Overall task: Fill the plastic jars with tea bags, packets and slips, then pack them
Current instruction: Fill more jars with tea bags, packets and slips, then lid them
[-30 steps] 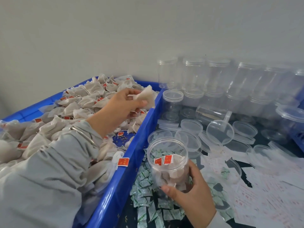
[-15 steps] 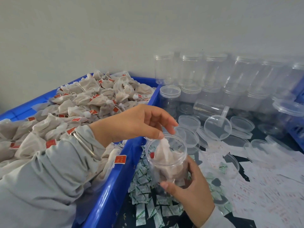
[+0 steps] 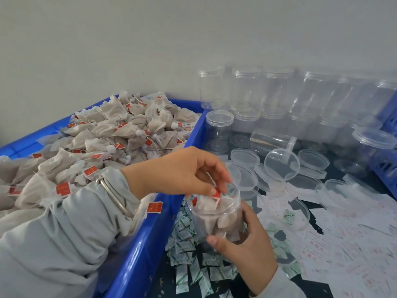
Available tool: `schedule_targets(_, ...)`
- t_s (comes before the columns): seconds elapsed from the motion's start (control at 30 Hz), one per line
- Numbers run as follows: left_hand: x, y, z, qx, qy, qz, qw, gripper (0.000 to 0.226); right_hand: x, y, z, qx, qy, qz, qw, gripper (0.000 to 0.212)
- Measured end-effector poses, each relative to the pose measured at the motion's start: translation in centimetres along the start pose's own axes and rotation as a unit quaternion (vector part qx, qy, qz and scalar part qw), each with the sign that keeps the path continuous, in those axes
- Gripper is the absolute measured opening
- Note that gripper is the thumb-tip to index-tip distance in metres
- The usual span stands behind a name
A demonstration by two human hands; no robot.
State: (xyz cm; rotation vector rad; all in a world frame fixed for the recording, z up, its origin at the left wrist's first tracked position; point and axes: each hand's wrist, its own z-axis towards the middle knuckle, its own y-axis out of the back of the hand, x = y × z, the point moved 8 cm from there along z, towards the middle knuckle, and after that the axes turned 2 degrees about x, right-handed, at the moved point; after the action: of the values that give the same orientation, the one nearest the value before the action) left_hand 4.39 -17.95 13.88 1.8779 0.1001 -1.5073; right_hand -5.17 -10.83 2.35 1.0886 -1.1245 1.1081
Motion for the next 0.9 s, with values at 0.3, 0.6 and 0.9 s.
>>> schedule_targets(0.3,-1.5,0.8,-0.6,-0.08,-0.031,0.045,0.995,0.019,0.8,0.2,0.0,-0.011,0.035,0.019,0.999,0.085)
schedule_targets(0.6,-1.1,2.5,-0.3,-0.148,-0.024,0.1,0.984,0.047,1.8,1.3,-0.1,-0.066,0.069,0.078,0.992,0.078)
schedule_targets(0.9,0.5,-0.8,1.3,-0.084,-0.014,0.081,0.993,0.061,2.2,0.5,0.7,0.025,0.08,0.118,0.989,0.079)
